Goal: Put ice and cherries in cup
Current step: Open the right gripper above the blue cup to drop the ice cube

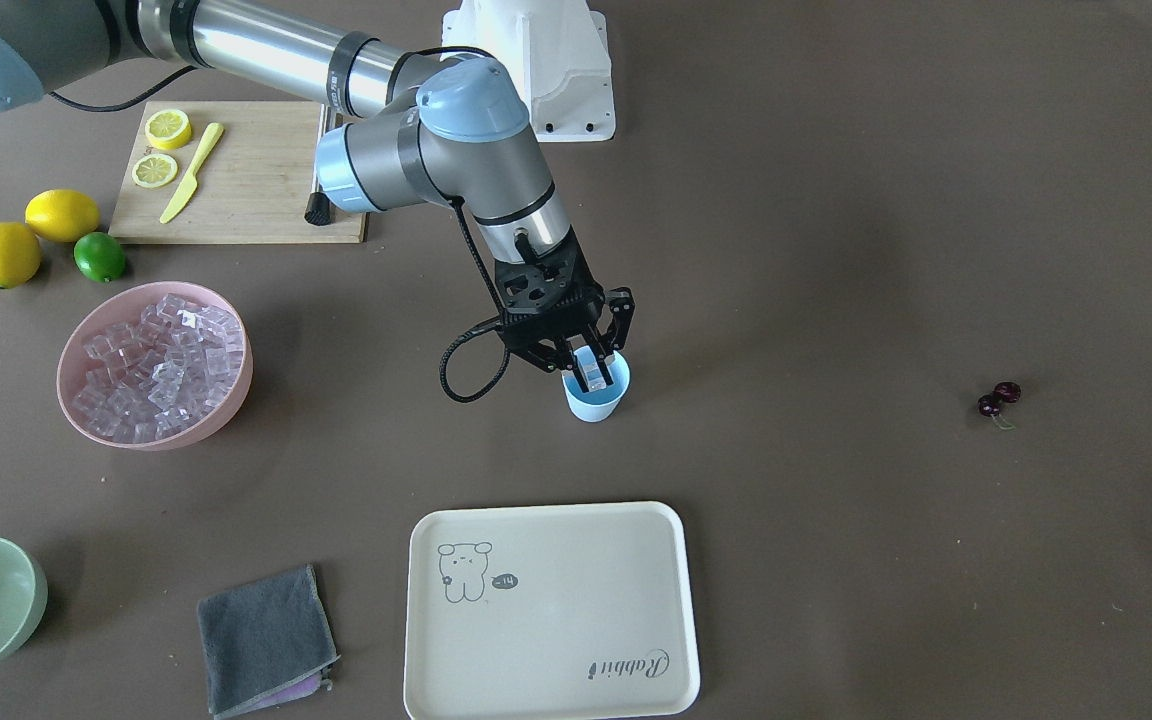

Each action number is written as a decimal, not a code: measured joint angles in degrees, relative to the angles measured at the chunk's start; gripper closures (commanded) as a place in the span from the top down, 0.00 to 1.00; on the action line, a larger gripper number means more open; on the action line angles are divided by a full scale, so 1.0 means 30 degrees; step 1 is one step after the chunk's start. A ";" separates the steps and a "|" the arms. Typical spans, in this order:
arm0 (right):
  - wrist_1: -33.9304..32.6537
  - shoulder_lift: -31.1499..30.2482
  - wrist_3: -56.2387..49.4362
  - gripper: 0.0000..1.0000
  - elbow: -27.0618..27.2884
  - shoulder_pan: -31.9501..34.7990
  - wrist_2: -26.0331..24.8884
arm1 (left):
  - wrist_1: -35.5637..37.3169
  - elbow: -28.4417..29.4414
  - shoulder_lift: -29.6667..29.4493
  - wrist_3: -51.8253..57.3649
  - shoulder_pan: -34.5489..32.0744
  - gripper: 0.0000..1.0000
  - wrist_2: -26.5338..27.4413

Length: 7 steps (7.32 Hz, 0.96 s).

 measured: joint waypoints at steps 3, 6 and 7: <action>-0.0001 -0.0038 -0.0223 1.00 -0.0047 -0.0232 0.0097 | -0.0011 -0.0071 0.0117 0.0021 -0.0021 0.98 0.0004; -0.0792 -0.1796 -0.0459 1.00 0.2863 0.0455 0.1329 | -0.0018 -0.0219 0.0108 0.0010 -0.0024 0.98 0.0022; -0.2014 -0.3047 -0.0912 1.00 0.4845 0.1667 0.2995 | -0.0006 -0.0346 0.0113 -0.0016 -0.0025 0.98 0.0030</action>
